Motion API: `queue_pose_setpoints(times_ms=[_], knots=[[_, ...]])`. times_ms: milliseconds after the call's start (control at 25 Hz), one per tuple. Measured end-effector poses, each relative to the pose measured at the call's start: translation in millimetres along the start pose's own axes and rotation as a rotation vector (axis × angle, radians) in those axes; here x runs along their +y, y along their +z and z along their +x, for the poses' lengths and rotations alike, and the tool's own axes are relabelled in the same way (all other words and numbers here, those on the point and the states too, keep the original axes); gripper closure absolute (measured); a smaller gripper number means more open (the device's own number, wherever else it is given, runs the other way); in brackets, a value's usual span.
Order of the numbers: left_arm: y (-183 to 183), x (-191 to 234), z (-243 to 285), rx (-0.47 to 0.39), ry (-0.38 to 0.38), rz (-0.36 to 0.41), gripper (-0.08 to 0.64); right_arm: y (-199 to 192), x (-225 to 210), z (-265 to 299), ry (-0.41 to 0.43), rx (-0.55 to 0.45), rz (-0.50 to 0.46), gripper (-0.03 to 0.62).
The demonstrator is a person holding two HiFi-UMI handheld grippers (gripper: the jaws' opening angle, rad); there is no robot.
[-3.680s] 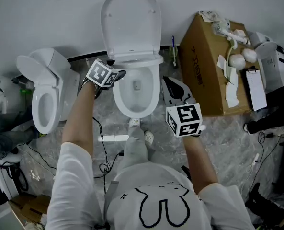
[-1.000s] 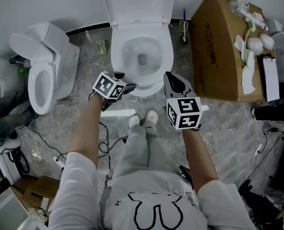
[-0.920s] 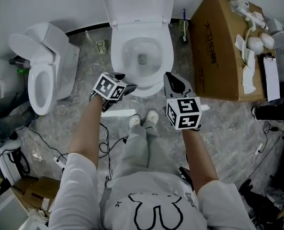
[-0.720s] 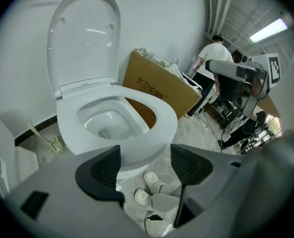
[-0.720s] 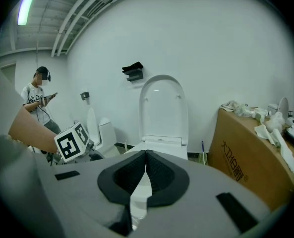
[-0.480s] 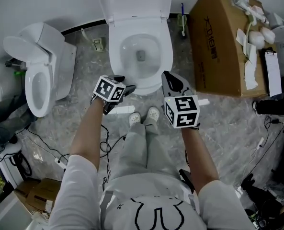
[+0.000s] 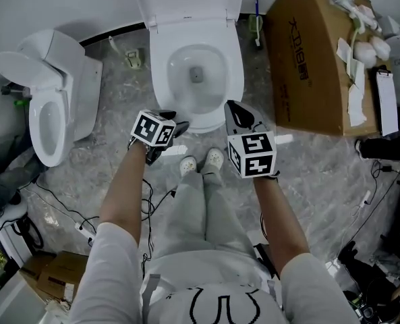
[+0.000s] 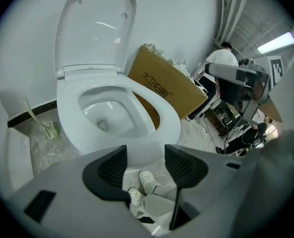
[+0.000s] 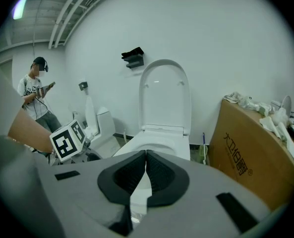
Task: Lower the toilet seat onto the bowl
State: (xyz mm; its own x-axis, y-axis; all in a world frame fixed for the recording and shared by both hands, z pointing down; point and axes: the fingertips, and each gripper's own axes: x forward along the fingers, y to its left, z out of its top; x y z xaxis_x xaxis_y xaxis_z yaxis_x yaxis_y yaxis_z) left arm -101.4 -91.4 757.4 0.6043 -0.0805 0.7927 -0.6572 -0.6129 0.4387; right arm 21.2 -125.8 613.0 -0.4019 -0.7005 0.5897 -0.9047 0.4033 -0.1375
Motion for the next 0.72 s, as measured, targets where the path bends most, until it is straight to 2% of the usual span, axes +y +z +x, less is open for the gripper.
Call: queue_pose_setpoints(times_ms=[280, 720], knots=[[-15.7, 11.9, 14.8, 0.007, 0.031, -0.034, 0.353, -18.4, -2.8, 18.2, -0.001, 0.032, 0.002, 0.563], [-24.8, 36.4, 31.9, 0.001, 0.138, -0.025, 0.49, -49.6, -6.3, 43.3, 0.003, 0.073, 0.014, 0.563]])
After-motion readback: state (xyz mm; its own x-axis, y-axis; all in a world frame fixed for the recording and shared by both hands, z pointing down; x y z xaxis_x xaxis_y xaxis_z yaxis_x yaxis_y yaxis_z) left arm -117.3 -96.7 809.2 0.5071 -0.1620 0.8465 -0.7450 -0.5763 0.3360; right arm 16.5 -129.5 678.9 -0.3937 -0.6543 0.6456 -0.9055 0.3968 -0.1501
